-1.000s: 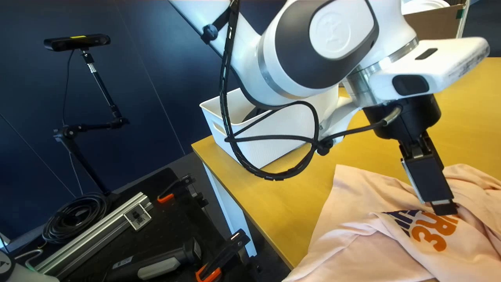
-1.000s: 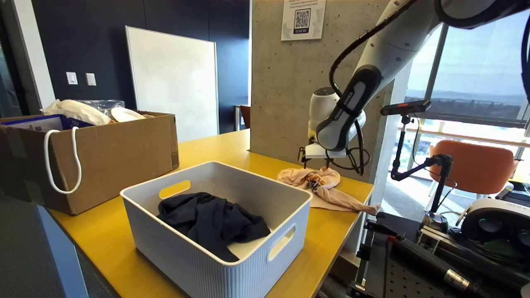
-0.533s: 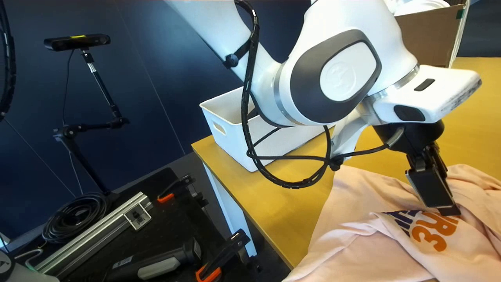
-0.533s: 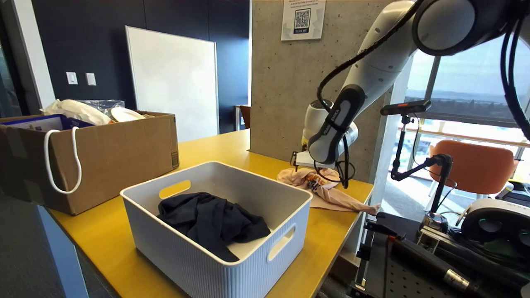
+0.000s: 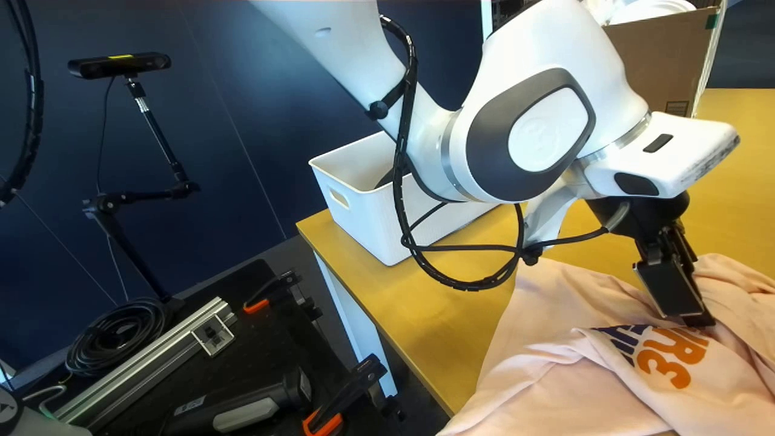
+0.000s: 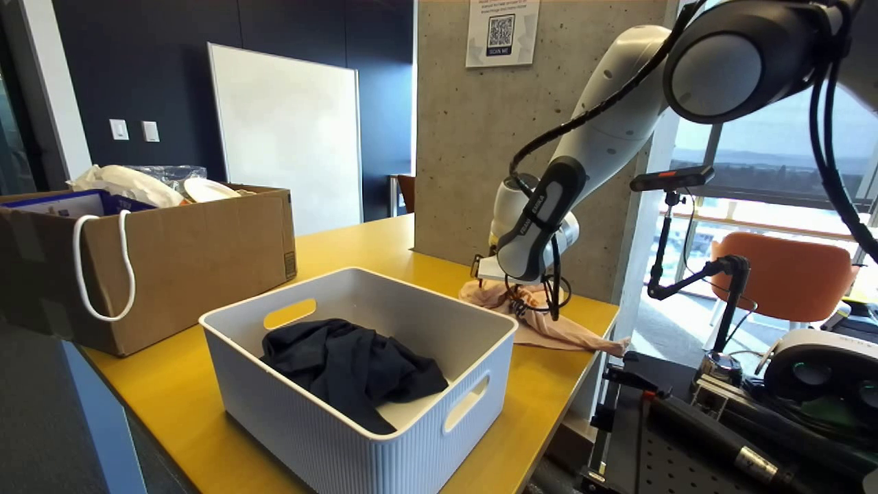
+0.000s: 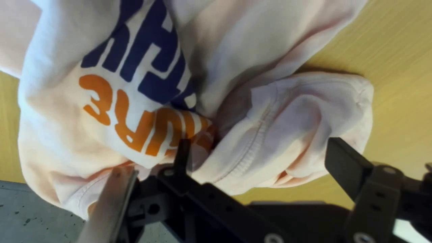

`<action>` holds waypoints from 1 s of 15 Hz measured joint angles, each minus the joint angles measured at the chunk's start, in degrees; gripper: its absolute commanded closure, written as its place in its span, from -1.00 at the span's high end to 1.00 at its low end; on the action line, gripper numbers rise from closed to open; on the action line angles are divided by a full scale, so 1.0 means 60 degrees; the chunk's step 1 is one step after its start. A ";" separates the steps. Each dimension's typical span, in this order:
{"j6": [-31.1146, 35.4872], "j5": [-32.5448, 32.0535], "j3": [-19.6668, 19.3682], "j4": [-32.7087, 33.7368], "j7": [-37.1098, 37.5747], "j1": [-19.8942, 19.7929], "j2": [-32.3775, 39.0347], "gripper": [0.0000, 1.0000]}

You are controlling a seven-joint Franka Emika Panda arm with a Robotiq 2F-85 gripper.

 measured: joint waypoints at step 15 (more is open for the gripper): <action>0.0277 0.0191 -0.0359 0.0458 -0.0002 0.0191 0.0366 -0.98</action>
